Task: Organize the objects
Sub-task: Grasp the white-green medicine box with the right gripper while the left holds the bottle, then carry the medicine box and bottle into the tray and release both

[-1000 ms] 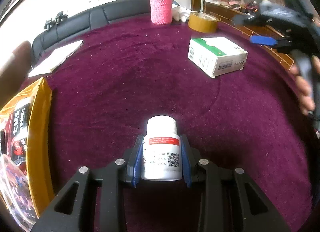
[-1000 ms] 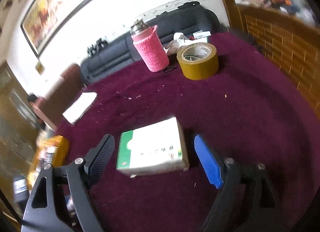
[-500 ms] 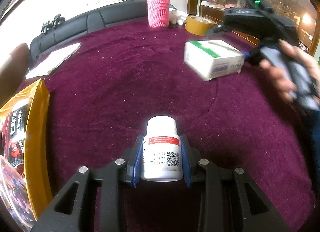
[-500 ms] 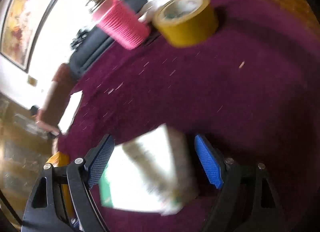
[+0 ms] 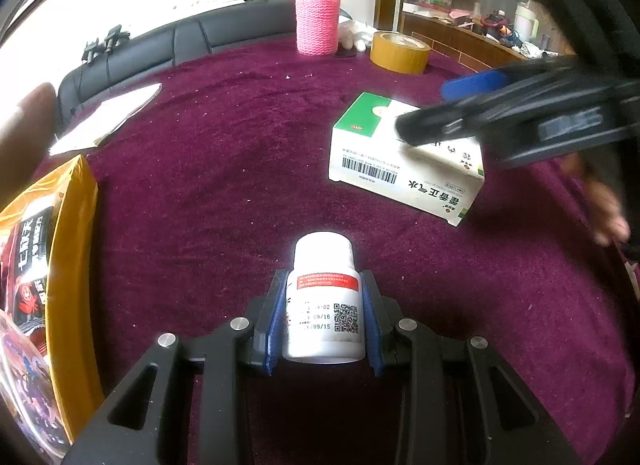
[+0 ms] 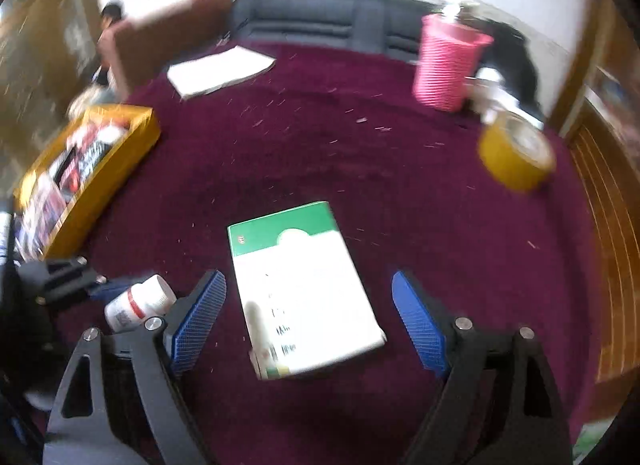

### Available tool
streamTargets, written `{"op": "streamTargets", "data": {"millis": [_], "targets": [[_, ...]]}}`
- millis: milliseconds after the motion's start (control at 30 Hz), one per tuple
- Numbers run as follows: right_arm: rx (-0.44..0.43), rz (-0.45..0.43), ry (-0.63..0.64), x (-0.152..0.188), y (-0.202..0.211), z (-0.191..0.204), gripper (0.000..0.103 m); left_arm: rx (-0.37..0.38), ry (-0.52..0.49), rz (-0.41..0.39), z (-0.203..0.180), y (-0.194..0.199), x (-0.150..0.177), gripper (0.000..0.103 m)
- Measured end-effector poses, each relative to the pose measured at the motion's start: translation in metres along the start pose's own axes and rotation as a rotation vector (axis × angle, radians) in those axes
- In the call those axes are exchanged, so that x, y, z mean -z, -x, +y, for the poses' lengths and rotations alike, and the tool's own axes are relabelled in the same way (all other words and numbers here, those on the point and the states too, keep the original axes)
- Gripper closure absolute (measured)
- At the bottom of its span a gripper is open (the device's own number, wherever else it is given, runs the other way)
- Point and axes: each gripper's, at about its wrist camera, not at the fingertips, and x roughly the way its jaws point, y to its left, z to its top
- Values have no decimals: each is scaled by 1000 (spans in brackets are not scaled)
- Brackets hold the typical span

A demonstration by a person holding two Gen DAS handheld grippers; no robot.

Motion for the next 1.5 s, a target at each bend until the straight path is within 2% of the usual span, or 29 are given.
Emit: {"op": "streamTargets", "data": {"millis": [67,100,333,467,533,600,700,733,1000,1233,1500], "targets": [[56,6,61,-5,-11,1,16,-2,-2,0,-1,0,0,74],[28,-18,71,-5,-12,-1,16,-3,-3,0,-1,0,0,74],[-162,12,-5,-3,-21,-9,15,-2,-5,4,0,0,-1,74],[-94,-6,14,9,-16,11,15,-4,-5,4,-1,0,0,74],[57,14,38,10,-23,22,15,-6,-6,2,-1,0,0,74],[149,23,13,12,-33,28,21,-9,-8,0,-2,0,0,74],[189,-17,-44,15,-31,32,31,-6,-2,-2,-1,0,0,74],[175,-24,-64,15,-26,31,34,-6,-1,-4,-1,0,0,74],[23,-207,-337,21,25,-5,34,13,25,-11,4,1,0,74],[6,-219,-360,19,42,2,34,28,77,-26,11,8,-4,74],[17,-272,-367,34,77,7,34,72,118,-88,14,49,-6,74]]}}
